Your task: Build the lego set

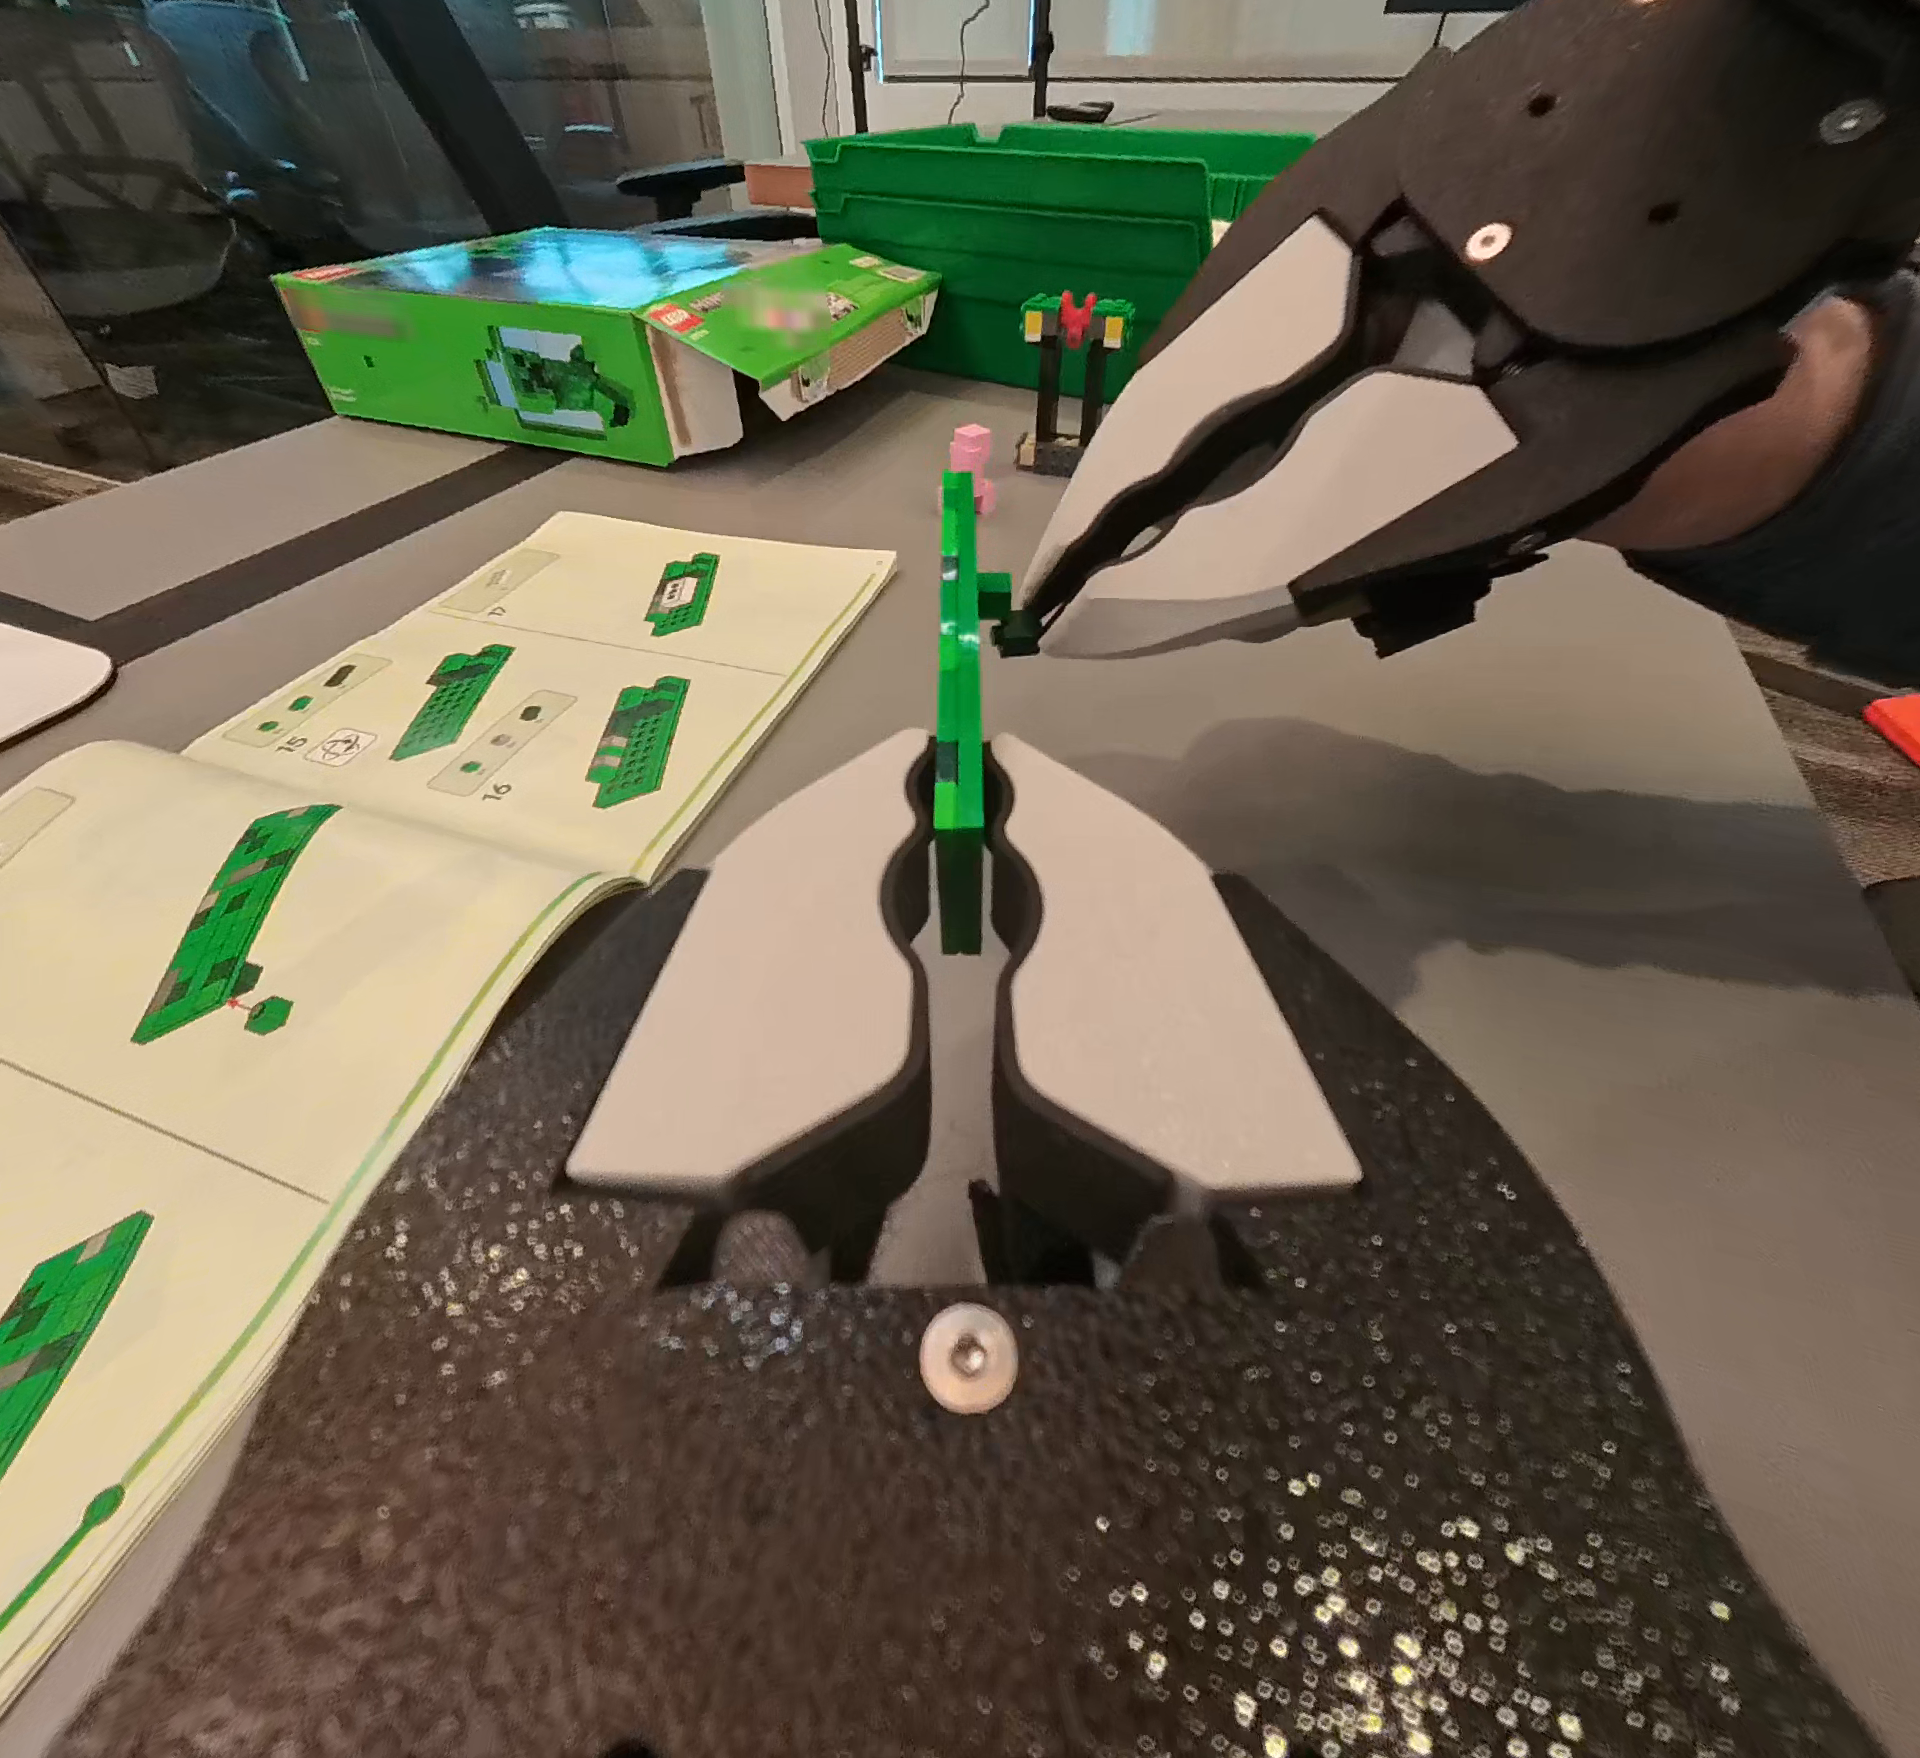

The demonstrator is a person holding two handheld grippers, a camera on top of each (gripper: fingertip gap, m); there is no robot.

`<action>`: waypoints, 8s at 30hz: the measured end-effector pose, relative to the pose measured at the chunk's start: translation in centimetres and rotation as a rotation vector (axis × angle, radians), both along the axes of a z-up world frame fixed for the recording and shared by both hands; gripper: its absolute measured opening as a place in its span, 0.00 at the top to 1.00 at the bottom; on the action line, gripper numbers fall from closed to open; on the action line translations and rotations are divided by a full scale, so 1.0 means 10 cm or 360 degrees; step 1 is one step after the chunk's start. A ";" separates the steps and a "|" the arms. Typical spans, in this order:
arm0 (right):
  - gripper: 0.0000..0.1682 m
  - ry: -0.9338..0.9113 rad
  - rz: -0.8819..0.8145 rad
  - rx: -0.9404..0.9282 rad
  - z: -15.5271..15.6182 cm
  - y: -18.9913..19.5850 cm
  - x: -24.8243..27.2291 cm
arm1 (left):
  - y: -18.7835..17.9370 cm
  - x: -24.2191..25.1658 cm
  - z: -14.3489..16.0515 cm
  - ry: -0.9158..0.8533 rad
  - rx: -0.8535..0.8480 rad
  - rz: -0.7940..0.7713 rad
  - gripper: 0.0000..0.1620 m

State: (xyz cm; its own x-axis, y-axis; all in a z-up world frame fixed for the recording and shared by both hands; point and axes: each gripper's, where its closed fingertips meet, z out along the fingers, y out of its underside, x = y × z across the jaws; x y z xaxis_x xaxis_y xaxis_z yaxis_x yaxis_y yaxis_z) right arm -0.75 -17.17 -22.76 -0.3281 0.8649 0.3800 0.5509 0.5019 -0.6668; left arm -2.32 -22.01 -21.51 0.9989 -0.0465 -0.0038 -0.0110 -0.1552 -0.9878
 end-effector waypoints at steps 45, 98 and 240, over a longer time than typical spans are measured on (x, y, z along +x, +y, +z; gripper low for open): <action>1.00 0.0125 -0.0309 -0.0027 0.01 0.55 0.22 | 0.00 -0.07 -0.08 -0.0057 -0.0090 0.0064 0.96; 0.96 -0.0302 0.0353 -0.1186 0.21 -0.25 0.33 | -0.08 0.26 0.22 0.0244 0.0223 -0.0374 0.52; 0.85 -0.2700 -0.0743 0.0247 -0.56 0.63 0.56 | 0.06 -0.18 -0.35 0.2106 -0.0213 -0.0180 0.97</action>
